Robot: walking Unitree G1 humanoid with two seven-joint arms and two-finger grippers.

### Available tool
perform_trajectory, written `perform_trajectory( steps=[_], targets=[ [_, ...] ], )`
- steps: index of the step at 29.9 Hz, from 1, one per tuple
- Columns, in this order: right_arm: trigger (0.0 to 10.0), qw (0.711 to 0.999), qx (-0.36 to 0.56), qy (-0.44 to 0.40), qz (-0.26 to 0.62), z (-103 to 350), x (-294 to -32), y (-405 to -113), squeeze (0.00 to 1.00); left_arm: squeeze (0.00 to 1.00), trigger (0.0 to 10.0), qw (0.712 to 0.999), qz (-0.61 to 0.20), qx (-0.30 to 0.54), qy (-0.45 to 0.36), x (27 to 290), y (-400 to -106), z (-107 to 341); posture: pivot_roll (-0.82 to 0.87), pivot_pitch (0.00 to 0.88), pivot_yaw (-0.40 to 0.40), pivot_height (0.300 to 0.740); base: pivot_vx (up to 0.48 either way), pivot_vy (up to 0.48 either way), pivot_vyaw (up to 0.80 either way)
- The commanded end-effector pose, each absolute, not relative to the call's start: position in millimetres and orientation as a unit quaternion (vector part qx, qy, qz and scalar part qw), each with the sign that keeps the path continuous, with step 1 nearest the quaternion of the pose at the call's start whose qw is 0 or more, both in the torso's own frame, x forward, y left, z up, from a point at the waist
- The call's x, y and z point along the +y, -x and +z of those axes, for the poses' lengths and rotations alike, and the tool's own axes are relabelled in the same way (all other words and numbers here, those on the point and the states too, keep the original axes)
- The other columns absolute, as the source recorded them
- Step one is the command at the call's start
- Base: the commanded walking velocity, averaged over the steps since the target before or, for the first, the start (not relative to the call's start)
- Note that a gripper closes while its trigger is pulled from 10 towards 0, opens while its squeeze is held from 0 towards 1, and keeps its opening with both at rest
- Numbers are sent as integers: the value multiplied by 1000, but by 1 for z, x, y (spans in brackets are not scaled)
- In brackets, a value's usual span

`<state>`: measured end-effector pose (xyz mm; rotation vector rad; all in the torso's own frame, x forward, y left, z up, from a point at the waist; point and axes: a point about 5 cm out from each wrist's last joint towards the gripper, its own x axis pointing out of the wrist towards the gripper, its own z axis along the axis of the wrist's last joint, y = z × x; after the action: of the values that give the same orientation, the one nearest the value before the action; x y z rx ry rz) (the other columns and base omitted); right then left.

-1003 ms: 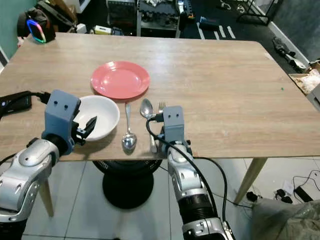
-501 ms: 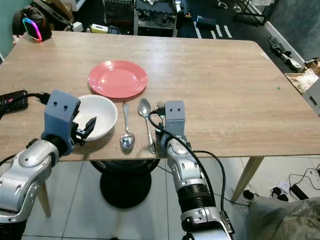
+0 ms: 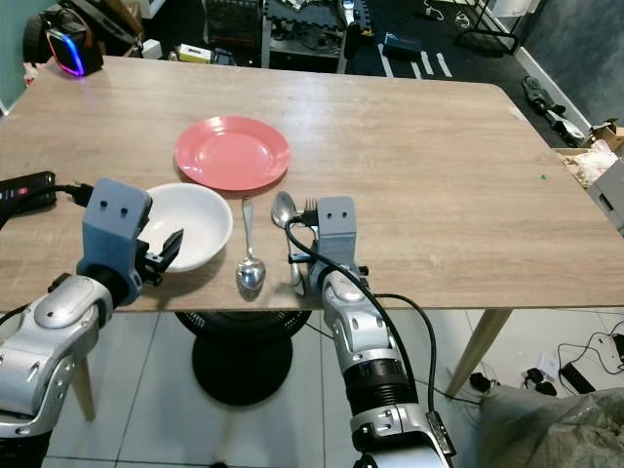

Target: Setting the table

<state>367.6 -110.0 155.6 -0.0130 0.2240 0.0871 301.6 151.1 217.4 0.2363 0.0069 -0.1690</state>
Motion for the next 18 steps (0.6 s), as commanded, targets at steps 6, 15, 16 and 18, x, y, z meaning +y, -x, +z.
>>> perform_trajectory(
  steps=[6,15,16,18],
  targets=[
    [0,988,143,-46,33,134,-113,-358,0,0,10000,989,-79,5,-121,153,-299,215,45,173,16,740,0,0,0],
    [0,991,16,-132,32,187,-117,-359,0,0,10000,989,-81,3,-124,153,-302,215,56,159,29,740,0,0,0],
    [0,990,8,-140,36,191,-117,-358,0,0,10000,989,-81,3,-124,153,-302,215,57,157,33,740,0,0,0],
    [10000,987,-20,-153,44,200,-117,-353,0,0,10000,989,-82,3,-126,154,-302,215,58,154,37,740,0,0,0]
  ],
)
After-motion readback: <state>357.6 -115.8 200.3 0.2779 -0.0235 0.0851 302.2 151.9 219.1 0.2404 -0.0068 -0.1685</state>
